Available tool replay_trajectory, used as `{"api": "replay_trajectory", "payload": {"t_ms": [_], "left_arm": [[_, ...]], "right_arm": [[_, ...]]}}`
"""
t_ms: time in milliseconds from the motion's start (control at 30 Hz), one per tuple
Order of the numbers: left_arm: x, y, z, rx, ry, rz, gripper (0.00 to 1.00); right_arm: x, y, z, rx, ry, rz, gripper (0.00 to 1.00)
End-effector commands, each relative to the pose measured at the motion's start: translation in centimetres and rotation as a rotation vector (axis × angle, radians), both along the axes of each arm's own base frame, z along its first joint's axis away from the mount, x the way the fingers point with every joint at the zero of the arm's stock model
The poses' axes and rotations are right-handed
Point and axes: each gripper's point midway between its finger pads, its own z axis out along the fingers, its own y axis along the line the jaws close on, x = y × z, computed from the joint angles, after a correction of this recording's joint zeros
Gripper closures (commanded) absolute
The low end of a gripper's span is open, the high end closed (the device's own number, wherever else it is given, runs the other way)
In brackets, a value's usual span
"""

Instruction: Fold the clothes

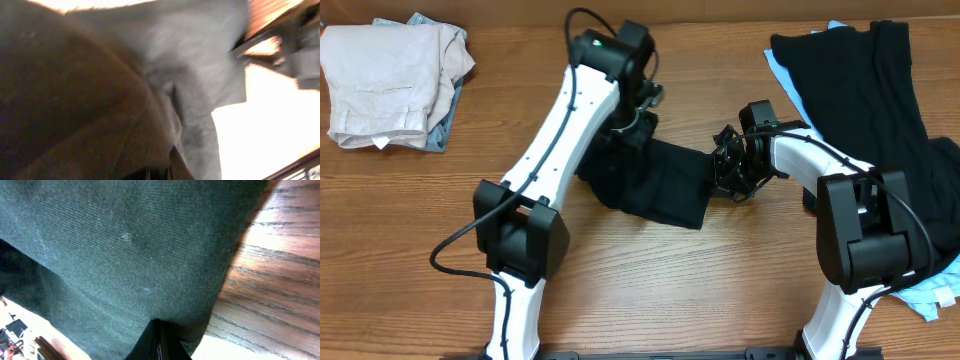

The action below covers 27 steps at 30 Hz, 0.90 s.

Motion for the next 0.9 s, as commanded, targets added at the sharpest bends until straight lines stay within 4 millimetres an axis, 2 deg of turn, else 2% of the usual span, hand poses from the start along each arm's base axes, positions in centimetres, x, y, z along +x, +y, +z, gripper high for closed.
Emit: {"api": "replay_trajectory", "payload": {"t_ms": [0, 133, 267, 333, 367, 400, 433, 467, 500, 533, 567, 633, 700, 767, 867], "left_arm": [[-1.0, -5.3, 1.3, -0.119, -0.024, -0.035, 0.96], [-2.4, -9.5, 1.6, -0.154, -0.07, -0.101, 0.94], [-2.5, -10.1, 1.6, -0.153, -0.077, -0.075, 0.94], [-2.2, -9.8, 1.6, -0.152, -0.079, -0.067, 0.95], [-2.1, -9.7, 1.6, -0.152, -0.08, -0.064, 0.95], [-2.1, -9.6, 1.6, -0.151, -0.079, -0.062, 0.95], [-2.1, -9.6, 1.6, -0.15, -0.078, -0.062, 0.89], [-2.1, -9.5, 1.6, -0.147, -0.076, -0.063, 0.76], [-2.1, -9.3, 1.5, -0.132, -0.08, -0.06, 0.56], [-1.8, -8.8, 1.3, -0.102, -0.093, -0.055, 0.2], [-1.7, -8.5, 1.2, -0.086, -0.101, -0.053, 0.0], [-1.3, -7.6, 1.0, -0.034, -0.128, -0.044, 0.0], [-0.6, -7.0, 1.1, -0.027, -0.142, -0.034, 0.0], [0.4, -6.5, 1.9, -0.041, -0.162, -0.01, 0.0], [2.5, -5.0, 4.2, -0.071, -0.216, 0.042, 0.0]], "right_arm": [[-0.7, -0.4, -1.2, -0.029, 0.033, 0.002, 0.96], [-0.7, -0.4, -1.2, -0.03, 0.033, 0.002, 0.96], [-0.7, -0.4, -1.2, -0.029, 0.033, 0.001, 0.96], [0.2, -0.4, 0.1, 0.013, 0.016, -0.016, 0.96], [1.4, -0.4, 2.1, 0.063, -0.025, -0.035, 0.96], [2.0, -0.5, 3.2, 0.079, -0.048, -0.043, 0.96], [3.3, -1.1, 5.8, 0.106, -0.106, -0.065, 0.96], [4.2, -1.6, 7.8, 0.114, -0.147, -0.082, 0.96], [5.6, -3.1, 11.9, 0.119, -0.223, -0.118, 0.95], [6.2, -4.1, 14.2, 0.118, -0.262, -0.14, 0.92], [6.4, -4.6, 15.3, 0.117, -0.281, -0.151, 0.89], [7.0, -7.8, 20.9, 0.091, -0.379, -0.223, 0.84], [6.9, -9.9, 24.6, 0.075, -0.456, -0.269, 0.81], [6.4, -10.8, 26.3, 0.071, -0.495, -0.289, 0.79], [5.4, -10.3, 26.2, 0.062, -0.473, -0.268, 0.75]]}}
